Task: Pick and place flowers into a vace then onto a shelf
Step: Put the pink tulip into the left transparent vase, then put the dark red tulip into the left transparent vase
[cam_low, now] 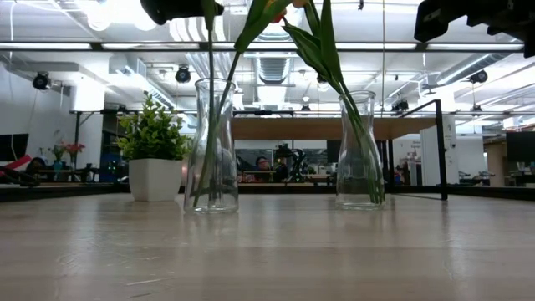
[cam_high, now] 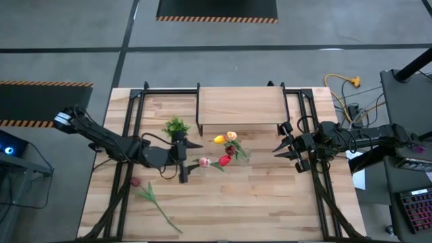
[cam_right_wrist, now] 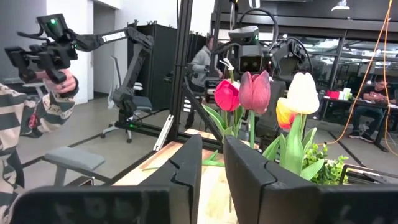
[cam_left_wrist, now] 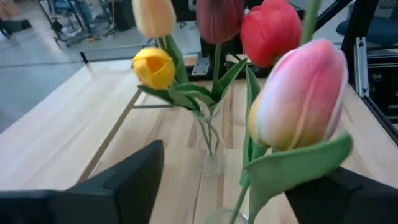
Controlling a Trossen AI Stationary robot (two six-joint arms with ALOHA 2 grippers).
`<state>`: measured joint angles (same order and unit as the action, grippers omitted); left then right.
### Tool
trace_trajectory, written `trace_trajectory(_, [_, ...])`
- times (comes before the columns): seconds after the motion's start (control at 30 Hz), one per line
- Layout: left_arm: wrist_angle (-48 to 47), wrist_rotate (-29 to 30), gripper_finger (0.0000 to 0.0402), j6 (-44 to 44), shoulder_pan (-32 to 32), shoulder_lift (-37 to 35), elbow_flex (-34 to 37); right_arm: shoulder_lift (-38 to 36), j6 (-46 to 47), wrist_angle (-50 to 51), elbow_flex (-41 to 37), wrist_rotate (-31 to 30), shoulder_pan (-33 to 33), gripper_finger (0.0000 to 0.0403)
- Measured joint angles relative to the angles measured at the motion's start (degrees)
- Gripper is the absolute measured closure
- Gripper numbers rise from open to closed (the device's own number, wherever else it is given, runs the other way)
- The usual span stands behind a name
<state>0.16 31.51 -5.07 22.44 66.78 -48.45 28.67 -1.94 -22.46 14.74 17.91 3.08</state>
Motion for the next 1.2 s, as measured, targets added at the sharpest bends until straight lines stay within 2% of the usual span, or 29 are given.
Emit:
trace_trajectory(0.17, [-2.74, -1.37, 0.0073, -2.31, 0.00, 0.33, 0.00, 0.00, -0.02, -0.02, 0.00, 0.00, 0.00, 0.0346])
trace_trajectory(0.3, [-3.22, -5.97, 0.0052, -2.99, -0.23, 1.58, 0.00, 0.00, -0.02, -0.02, 0.00, 0.01, 0.01, 0.0342])
trace_trajectory(0.73, [-9.07, -7.57, 0.0045, -4.27, -0.39, 0.68, 0.00, -0.02, 0.00, -0.01, 0.00, 0.00, 0.00, 0.0343])
trace_trajectory(0.93, [-12.51, -7.56, 0.0045, -12.23, -0.39, -1.23, 0.00, -0.02, -0.01, 0.15, 0.00, 0.00, 0.01, 0.0344])
trace_trajectory(1.07, [-17.12, -7.55, 0.0045, -21.31, -0.35, -4.17, 0.00, -0.02, -0.17, 0.50, 0.00, 0.00, 0.00, 0.0347])
trace_trajectory(1.2, [-22.68, -7.56, 0.0045, -33.95, -0.35, -7.28, 0.00, -0.02, -0.19, 0.85, 0.00, 0.00, 0.00, 0.0343])
